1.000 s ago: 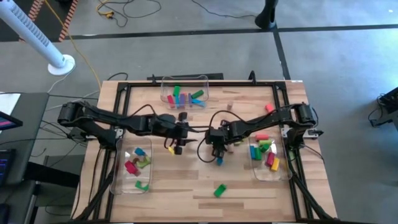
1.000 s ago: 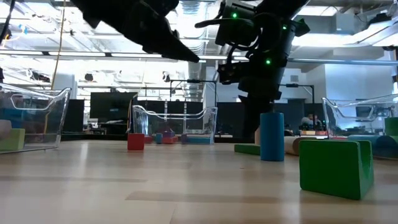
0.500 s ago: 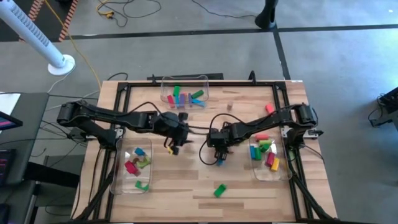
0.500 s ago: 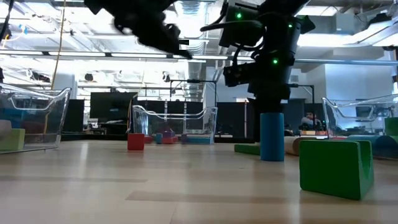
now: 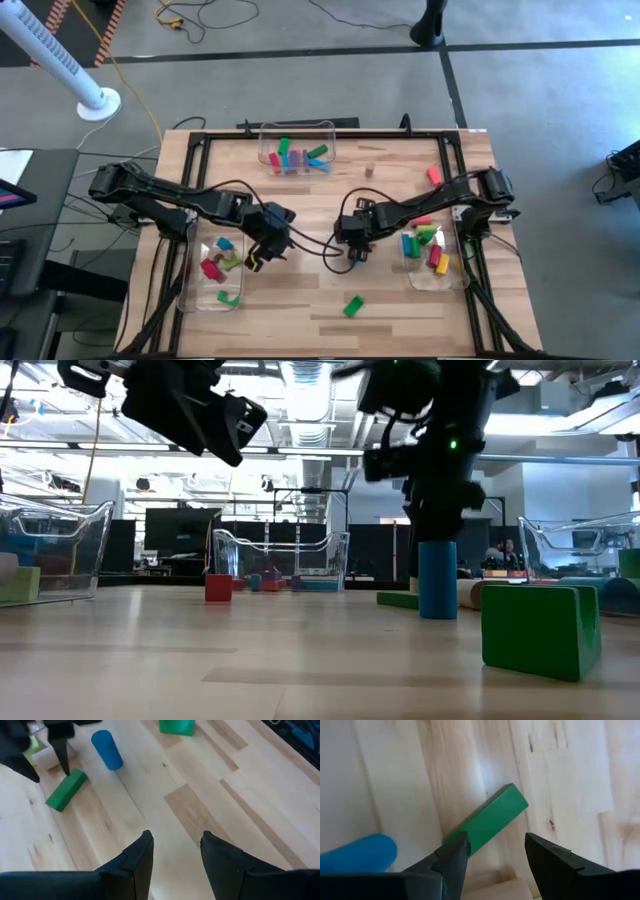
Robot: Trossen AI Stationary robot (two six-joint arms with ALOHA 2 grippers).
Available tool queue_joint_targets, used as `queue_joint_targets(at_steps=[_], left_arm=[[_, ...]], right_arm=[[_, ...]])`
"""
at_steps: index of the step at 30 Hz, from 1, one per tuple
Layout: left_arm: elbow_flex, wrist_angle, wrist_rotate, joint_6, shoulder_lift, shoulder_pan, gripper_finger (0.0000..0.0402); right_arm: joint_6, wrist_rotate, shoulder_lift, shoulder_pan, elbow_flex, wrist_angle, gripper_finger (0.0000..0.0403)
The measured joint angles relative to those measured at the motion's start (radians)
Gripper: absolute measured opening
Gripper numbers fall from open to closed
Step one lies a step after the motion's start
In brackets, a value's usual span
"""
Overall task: Sort blocks by size
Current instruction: Put the light green arc block into the left transparent bin
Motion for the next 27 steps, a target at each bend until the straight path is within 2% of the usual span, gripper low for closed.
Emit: queue_joint_targets(at_steps=[6,12,19,27], left_arm=[[-0.002,-0.006,-0.004,0.007,0.000,-0.007,0.0155],[-0.003,-0.023,-0.005,-0.002,0.000,-0.007,0.0155],[-0.005,-0.046,-0.005,-0.011,0.000,-0.009,0.0155],[-0.005,-0.046,-0.006,-0.012,0.000,-0.023,0.0155]], right_arm=[[-0.001,0.084,-0.091,0.036,0.000,0.000,0.0225],[0.010,0.099,-0.164,0.070,0.000,-0.035,0.0225],[0.092,0.099,-0.167,0.080,0.000,-0.172,0.0225],[0.095,0.092,-0.165,0.129,-0.016,-0.166,0.0225]])
